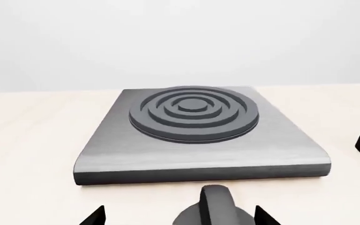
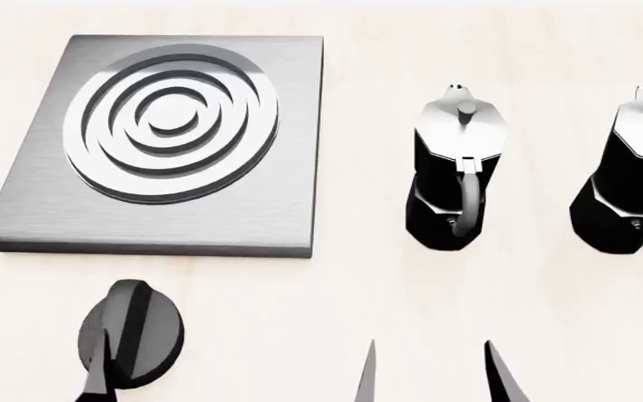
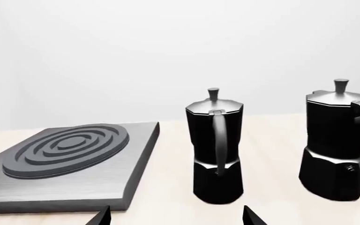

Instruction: Turn off the stove.

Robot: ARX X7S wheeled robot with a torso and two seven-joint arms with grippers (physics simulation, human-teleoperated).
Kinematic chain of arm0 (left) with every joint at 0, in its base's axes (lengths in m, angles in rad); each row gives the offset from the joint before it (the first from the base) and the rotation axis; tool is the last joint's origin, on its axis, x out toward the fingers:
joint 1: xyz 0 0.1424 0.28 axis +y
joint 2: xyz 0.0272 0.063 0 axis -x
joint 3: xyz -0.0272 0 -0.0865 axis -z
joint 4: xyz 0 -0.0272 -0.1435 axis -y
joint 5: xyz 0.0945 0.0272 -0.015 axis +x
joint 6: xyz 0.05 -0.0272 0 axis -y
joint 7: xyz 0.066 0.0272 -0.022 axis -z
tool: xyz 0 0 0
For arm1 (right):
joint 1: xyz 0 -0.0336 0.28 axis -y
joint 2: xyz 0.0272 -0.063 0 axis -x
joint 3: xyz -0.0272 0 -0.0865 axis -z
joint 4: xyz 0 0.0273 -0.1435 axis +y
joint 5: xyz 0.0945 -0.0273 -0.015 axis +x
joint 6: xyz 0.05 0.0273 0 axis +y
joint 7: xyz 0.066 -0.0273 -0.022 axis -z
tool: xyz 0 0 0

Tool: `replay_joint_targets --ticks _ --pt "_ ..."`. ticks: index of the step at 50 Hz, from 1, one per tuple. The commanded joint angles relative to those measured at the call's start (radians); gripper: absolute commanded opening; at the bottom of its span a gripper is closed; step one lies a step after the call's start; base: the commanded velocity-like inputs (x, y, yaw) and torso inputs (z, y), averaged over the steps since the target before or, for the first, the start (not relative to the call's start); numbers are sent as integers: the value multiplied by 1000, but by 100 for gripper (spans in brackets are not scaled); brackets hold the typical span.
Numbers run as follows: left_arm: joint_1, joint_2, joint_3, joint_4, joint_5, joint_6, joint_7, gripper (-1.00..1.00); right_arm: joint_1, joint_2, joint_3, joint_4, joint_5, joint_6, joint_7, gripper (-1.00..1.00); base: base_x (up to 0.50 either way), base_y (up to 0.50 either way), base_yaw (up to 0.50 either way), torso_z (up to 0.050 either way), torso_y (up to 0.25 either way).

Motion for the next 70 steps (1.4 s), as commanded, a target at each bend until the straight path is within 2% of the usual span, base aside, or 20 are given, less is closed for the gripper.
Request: replay_joint_targets --ticks 1,27,70 --pt "7 18 -15 23 -12 18 45 100 8 -23 16 18 -15 -9 -29 100 0 0 0 0 0" --pt "-5 8 10 76 -17 -5 47 100 25 -13 16 -14 -9 11 -16 100 0 0 0 0 0" --pt "-72 -27 18 259 -43 -122 6 100 77 18 27 -130 14 68 10 100 0 0 0 0 0"
